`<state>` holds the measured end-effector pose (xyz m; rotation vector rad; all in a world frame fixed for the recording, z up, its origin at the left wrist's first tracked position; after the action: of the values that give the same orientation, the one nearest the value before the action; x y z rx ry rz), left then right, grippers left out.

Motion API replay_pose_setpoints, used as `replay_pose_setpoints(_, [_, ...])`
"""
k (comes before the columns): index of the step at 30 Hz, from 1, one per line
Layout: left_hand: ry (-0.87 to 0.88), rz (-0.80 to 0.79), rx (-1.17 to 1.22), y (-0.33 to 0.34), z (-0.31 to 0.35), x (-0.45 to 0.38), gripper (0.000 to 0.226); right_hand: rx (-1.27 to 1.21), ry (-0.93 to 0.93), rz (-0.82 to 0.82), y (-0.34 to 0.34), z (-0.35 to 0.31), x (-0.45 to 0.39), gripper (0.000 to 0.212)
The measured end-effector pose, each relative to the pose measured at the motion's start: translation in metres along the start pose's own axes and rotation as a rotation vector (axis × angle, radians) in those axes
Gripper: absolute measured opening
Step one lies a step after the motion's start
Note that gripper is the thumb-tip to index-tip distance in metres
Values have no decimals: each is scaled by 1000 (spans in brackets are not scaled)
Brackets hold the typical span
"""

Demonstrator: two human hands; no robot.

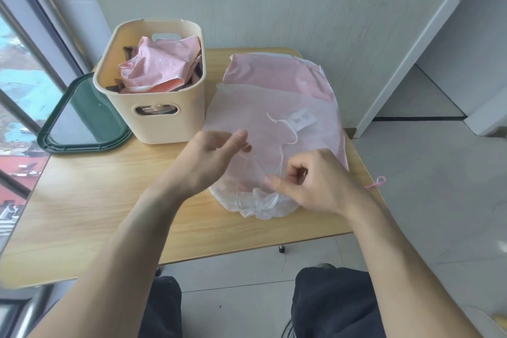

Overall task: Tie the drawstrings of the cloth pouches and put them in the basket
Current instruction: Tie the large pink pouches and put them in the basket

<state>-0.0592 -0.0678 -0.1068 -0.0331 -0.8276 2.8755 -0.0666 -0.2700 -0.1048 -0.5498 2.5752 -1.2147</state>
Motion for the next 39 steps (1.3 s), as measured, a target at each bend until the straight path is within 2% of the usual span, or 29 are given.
replay_pose_setpoints(4, [130, 49, -15, -8, 8, 4, 42, 19, 96, -40, 7, 4, 0, 65])
replay_pose_setpoints(6, [171, 68, -15, -5, 11, 8, 40, 11, 120, -70, 8, 4, -1, 57])
replay_pose_setpoints(9, [256, 213, -203, -6, 17, 13, 37, 6, 137, -103, 12, 6, -1, 43])
replay_pose_setpoints(12, [232, 292, -286, -11, 26, 22, 21, -19, 132, -126, 14, 6, -3, 35])
replay_pose_setpoints(17, [165, 166, -467, -9, 32, 39, 52, -50, 151, -145, 13, 7, -3, 30])
replay_pose_setpoints(20, [25, -46, -595, 1, 21, 38, 72, -68, 185, -129, 15, 11, -4, 30])
replay_pose_setpoints(22, [-37, -140, -627, 7, 12, 37, 71, -84, 197, -125, 15, 12, -5, 33])
replay_pose_setpoints(25, [-64, -157, -624, 8, 7, 36, 57, -120, 238, -92, 16, 15, -8, 39])
replay_pose_setpoints(30, [-104, -167, -616, 7, 4, 36, 59, -119, 243, 1, 16, 17, -11, 36])
replay_pose_setpoints(32, [-94, -205, -524, 9, 5, 35, 47, -142, 232, 29, 14, 15, -10, 31])
replay_pose_setpoints(35, [9, -224, -399, 13, 11, 32, 29, -263, 199, 61, 11, 9, -8, 23])
replay_pose_setpoints(37, [47, -158, -314, 10, 14, 30, 18, -338, 173, 92, 11, 3, -7, 21])
replay_pose_setpoints(39, [59, -21, -220, 3, 17, 28, 13, -345, 146, 132, 12, -2, -7, 23])
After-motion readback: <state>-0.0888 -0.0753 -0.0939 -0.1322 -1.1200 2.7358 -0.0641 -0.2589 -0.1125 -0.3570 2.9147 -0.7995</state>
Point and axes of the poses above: each hand's wrist, its own x-axis away from the middle knuckle, its own y-axis out of the palm, z = x × y, the point moved 5 cm from there along -x, towards the middle knuckle, and after that the axes turned 3 degrees about -z, right-handed, at the moved point
